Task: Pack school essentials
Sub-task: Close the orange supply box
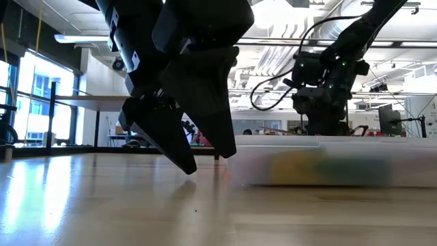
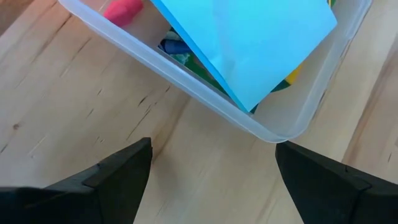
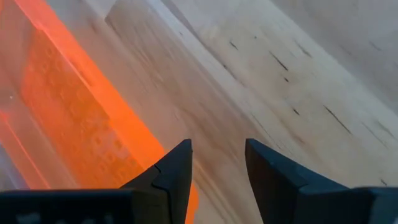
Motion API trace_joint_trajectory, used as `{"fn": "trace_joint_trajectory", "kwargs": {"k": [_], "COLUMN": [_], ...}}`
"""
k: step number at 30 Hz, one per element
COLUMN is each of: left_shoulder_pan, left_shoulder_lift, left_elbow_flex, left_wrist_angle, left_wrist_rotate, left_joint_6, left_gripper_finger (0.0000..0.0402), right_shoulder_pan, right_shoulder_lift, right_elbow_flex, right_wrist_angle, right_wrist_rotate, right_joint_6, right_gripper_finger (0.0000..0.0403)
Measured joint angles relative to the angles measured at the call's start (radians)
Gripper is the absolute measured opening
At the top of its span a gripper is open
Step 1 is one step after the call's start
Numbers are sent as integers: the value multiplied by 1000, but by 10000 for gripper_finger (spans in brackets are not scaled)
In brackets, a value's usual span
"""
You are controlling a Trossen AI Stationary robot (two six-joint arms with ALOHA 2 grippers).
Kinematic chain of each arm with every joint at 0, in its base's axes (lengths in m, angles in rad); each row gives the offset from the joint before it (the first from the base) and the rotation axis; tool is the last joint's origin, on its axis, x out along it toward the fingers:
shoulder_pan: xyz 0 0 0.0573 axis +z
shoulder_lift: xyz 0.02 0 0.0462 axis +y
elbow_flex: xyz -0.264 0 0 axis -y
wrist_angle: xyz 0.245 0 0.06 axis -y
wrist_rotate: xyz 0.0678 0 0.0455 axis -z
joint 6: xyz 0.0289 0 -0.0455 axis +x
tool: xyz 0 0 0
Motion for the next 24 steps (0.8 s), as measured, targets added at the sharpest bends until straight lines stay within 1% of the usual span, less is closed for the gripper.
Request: {"fn": "trace_joint_trajectory", "kwargs": {"k": [9,24], "left_shoulder_pan": [0,-1], "left_shoulder_lift": [0,0], "left_elbow_flex": [0,0], "left_wrist_angle": [12,22], "left_wrist_rotate": [-1,-8], "left_joint_6": [0,1], "left_gripper_finger": [328,328], "right_shoulder_pan": [8,73], "right_shoulder_lift": [0,-1], "right_elbow_flex": [28,139], "right_wrist_angle": [-33,-185], "right_wrist_rotate": [-74,-78], "right_joint_6": [0,-18], "right_gripper_finger": [138,138]}}
